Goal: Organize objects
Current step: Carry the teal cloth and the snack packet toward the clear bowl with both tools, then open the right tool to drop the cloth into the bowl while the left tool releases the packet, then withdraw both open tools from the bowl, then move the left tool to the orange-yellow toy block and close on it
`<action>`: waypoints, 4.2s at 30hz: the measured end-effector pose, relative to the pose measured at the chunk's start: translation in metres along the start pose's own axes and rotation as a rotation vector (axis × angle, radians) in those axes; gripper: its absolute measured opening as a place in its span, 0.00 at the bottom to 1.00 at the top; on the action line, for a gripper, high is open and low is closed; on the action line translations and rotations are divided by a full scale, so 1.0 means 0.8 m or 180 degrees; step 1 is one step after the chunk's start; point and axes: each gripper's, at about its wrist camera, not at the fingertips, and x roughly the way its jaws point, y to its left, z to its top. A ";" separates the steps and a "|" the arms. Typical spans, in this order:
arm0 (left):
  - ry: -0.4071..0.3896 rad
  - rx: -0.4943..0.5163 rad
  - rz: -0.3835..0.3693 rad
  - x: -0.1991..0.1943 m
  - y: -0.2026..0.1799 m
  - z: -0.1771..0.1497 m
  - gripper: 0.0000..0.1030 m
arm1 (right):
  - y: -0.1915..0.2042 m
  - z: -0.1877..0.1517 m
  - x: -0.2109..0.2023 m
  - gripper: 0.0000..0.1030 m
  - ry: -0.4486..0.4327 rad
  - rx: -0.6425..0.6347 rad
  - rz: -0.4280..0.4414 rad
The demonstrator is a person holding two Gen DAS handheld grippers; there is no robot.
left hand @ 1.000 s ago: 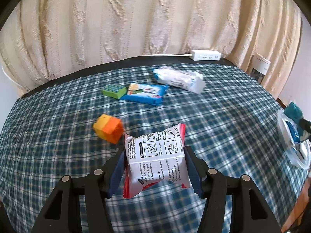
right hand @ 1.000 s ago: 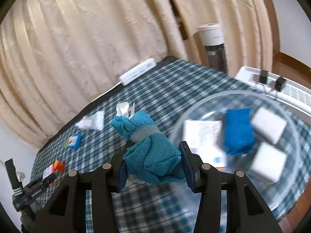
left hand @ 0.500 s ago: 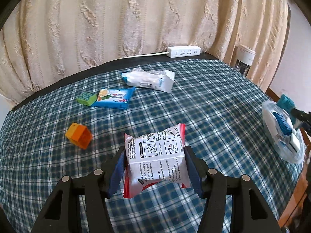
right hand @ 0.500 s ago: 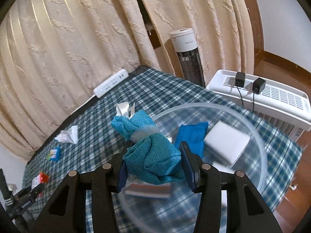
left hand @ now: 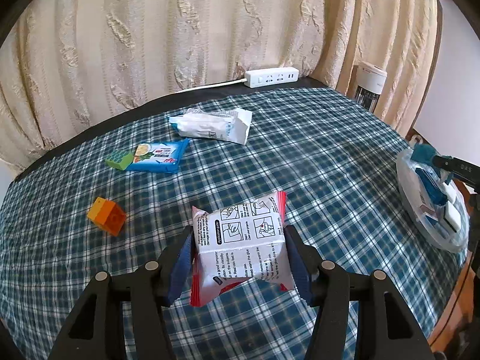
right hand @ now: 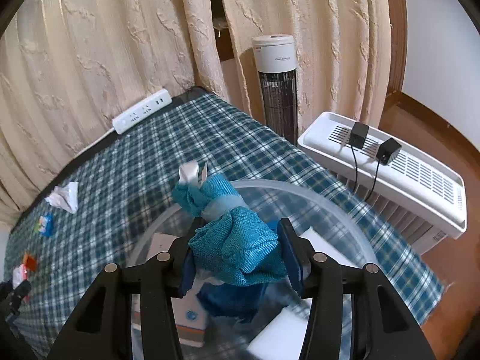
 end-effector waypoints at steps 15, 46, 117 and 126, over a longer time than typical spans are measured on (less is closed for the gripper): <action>0.0035 0.0321 -0.0193 0.005 -0.063 0.012 0.60 | -0.037 -0.007 -0.037 0.61 -0.0330 0.0283 -0.0064; 0.0097 0.1452 -0.1272 0.001 -0.311 0.025 0.60 | -0.119 -0.069 -0.119 0.61 -0.0712 0.0721 0.0185; 0.0042 0.0014 0.0009 0.023 -0.010 0.006 1.00 | 0.159 -0.096 -0.048 0.70 -0.0034 -0.0155 0.1191; 0.0083 -0.0302 0.0306 0.030 0.060 0.000 1.00 | 0.201 -0.104 -0.033 0.70 0.0101 -0.0298 0.1308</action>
